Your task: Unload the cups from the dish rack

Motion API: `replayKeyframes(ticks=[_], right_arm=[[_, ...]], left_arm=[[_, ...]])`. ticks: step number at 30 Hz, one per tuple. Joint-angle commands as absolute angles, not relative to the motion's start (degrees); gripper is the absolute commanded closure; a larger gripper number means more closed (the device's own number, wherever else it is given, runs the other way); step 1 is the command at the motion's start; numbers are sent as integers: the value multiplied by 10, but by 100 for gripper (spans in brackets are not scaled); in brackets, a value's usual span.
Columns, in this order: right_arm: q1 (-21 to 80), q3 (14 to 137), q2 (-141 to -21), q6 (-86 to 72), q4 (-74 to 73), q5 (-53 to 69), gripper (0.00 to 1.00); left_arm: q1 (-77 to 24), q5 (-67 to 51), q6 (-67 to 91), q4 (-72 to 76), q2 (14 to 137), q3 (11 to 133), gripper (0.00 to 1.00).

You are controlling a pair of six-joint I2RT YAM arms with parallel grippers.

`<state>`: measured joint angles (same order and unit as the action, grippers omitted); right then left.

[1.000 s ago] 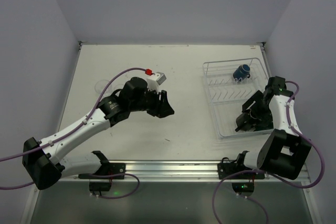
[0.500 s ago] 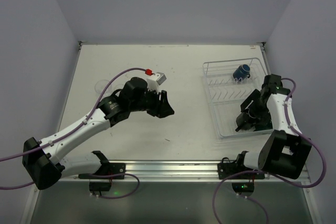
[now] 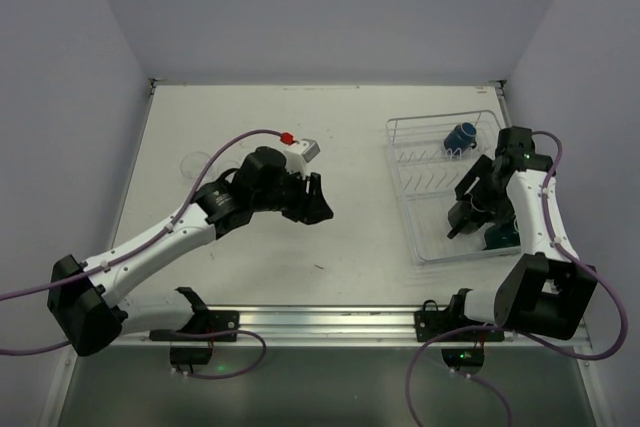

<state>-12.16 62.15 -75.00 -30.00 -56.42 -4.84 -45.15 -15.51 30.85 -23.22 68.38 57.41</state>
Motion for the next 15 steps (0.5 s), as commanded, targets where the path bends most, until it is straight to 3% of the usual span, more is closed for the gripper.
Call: replayKeyframes(ticks=[1,6,15], right_arm=[[-118,650,-736,-301,-557,-26,100],[-117,639,-692,-300,-532,13,100],[-117,594,-594,-296,-484,121,100]], left_arm=[[-454,-143,311,-217,702,607,47],[-454,-154,316,-196,741,642,47],[-431,-321,381,-29,800,687,36]])
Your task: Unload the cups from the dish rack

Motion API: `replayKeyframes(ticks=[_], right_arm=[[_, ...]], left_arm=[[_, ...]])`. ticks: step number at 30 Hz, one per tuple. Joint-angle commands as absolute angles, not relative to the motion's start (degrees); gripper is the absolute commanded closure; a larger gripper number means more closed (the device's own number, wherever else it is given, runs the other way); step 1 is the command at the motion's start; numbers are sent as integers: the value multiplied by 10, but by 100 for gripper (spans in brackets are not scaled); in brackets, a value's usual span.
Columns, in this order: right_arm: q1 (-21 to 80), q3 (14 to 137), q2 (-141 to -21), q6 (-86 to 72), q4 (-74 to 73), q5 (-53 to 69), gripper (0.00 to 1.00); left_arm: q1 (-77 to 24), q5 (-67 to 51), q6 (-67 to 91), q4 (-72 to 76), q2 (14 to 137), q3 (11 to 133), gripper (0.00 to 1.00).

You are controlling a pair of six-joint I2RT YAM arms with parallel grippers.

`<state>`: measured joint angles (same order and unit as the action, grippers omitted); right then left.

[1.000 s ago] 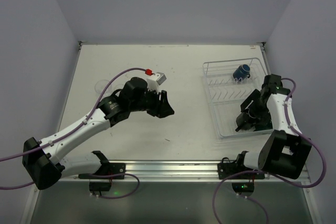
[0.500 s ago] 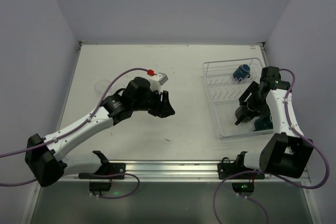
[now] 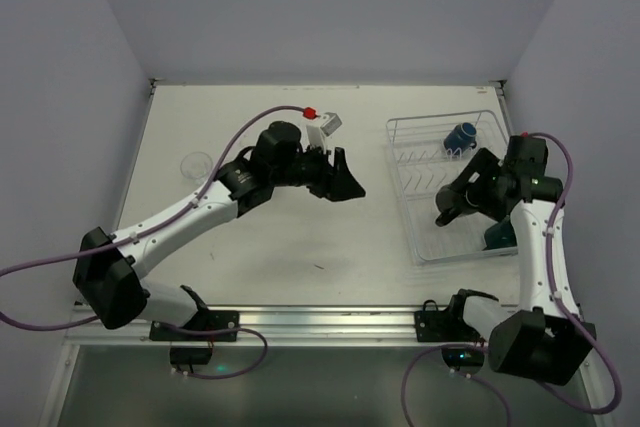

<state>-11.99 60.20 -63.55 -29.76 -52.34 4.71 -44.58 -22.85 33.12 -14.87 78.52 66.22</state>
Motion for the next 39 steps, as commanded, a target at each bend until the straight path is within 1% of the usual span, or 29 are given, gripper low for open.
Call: replayKeyframes(ticks=[1,2,3,4,7,15,18,22,29,39], right_arm=[[-117,593,-585,-298,-484,132,100],[-117,593,-576,-299,-485,144,100],[-117,595,-560,-299,-486,169,100],[-117,598,-553,-300,-488,178,100],[-117,618,-534,-299,-502,217,100],[-117,643,-508,-292,-490,377,100],[-117,637,-506,-294,-457,437,100],[-112,634,-510,-307,-433,479,100],[-102,641,-505,-329,-410,519,100],[-84,636,-504,-358,-364,559,100]], left_arm=[[-413,-373,403,5,818,680,36],[-405,-402,427,48,830,676,36],[-393,-428,479,127,840,672,36],[-389,-472,507,162,865,667,35],[-377,-509,594,284,902,658,34],[-376,-526,817,557,968,629,31],[-377,-518,857,600,981,620,31],[-380,-512,875,607,994,620,31],[-381,-490,823,520,994,631,30],[-387,-482,827,514,1005,645,30]])
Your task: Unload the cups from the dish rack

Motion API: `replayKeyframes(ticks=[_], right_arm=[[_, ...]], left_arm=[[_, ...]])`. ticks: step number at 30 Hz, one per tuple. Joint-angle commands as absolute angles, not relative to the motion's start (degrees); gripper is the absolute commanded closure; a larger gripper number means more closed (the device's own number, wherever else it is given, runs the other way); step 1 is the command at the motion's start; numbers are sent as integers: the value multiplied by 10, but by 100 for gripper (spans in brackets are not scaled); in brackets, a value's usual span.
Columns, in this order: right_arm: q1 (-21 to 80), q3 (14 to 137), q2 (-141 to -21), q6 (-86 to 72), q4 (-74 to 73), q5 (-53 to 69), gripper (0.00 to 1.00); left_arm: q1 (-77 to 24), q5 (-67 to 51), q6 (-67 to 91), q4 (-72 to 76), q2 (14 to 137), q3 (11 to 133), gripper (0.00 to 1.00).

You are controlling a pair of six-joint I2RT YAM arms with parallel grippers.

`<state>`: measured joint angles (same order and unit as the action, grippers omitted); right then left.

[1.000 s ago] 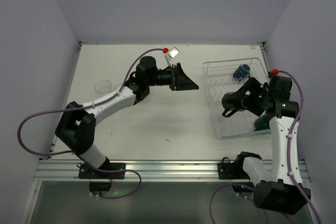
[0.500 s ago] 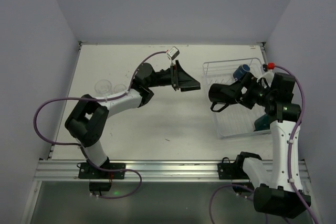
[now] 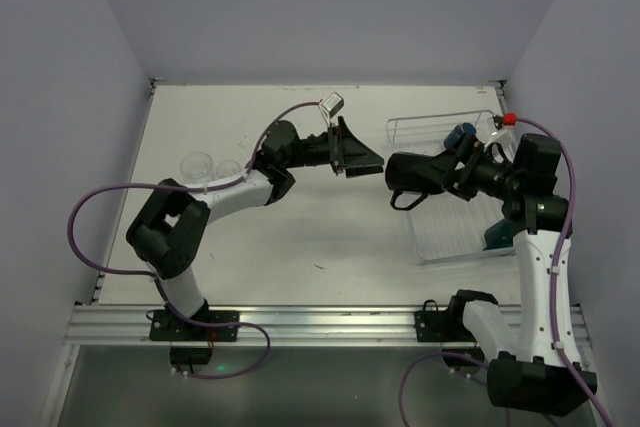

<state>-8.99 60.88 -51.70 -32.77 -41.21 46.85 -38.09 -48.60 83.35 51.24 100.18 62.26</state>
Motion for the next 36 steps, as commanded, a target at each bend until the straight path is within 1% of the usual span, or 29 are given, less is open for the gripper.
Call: replayKeyframes(ticks=[1,6,10,13,17,19,20,22,25,32,35,36], right_arm=[[-83,635,-504,-359,-360,562,100],[-65,624,-513,-373,-328,577,100],[-55,608,-522,-391,-275,595,100],[-49,596,-531,-398,-244,605,100],[-49,564,-538,-424,-194,629,100],[-50,547,-540,-443,-144,639,100],[-49,534,-541,-458,-129,653,100],[-49,526,-543,-464,-110,652,100],[-46,512,-544,-489,-69,664,100],[-28,528,-555,-478,-80,657,100],[-24,530,-560,-477,-75,655,100],[-24,531,-561,-476,-76,653,100]], left_arm=[[-388,-482,829,515,1006,649,30],[-395,-483,855,544,1010,657,30],[-396,-485,879,571,1001,653,30],[-397,-490,899,592,992,644,32],[-396,-496,932,638,982,628,41],[-396,-496,949,652,979,619,53],[-396,-496,958,663,978,616,60],[-396,-497,962,669,976,611,65],[-396,-497,968,671,977,606,66],[-397,-504,982,679,990,617,67],[-398,-508,988,682,990,618,79],[-398,-511,990,681,989,617,98]])
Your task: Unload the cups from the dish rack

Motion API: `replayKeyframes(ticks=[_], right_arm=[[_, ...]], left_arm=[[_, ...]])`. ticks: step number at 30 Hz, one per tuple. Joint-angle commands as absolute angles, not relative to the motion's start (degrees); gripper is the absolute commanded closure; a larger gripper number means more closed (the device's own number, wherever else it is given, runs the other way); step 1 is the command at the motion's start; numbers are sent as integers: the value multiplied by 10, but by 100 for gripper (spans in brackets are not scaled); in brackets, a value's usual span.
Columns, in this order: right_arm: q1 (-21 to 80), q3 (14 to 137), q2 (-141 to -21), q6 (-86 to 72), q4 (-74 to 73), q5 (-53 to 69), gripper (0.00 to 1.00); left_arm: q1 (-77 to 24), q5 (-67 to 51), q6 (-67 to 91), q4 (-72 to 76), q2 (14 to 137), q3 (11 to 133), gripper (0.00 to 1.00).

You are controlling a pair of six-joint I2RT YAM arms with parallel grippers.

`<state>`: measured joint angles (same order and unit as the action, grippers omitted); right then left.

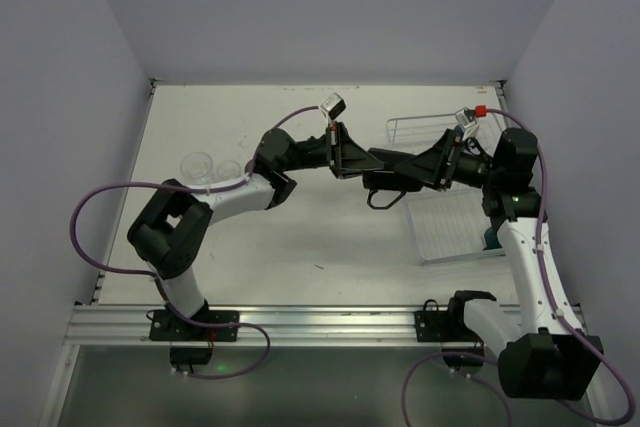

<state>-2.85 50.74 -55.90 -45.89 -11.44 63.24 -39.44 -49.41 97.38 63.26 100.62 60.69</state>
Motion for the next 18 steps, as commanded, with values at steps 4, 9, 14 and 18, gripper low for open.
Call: replayKeyframes(ticks=[4,9,14,18], right_arm=[[-24,552,-562,-457,-118,634,71],[-24,645,-577,-332,-315,527,17],[-26,686,-572,-302,-377,415,1],[-26,719,-583,-287,-455,255,1]], left_arm=[[-390,-528,953,617,961,604,100],[-349,-506,695,261,889,646,100],[-305,-471,504,4,882,710,100],[-300,-397,403,-140,897,768,100]])
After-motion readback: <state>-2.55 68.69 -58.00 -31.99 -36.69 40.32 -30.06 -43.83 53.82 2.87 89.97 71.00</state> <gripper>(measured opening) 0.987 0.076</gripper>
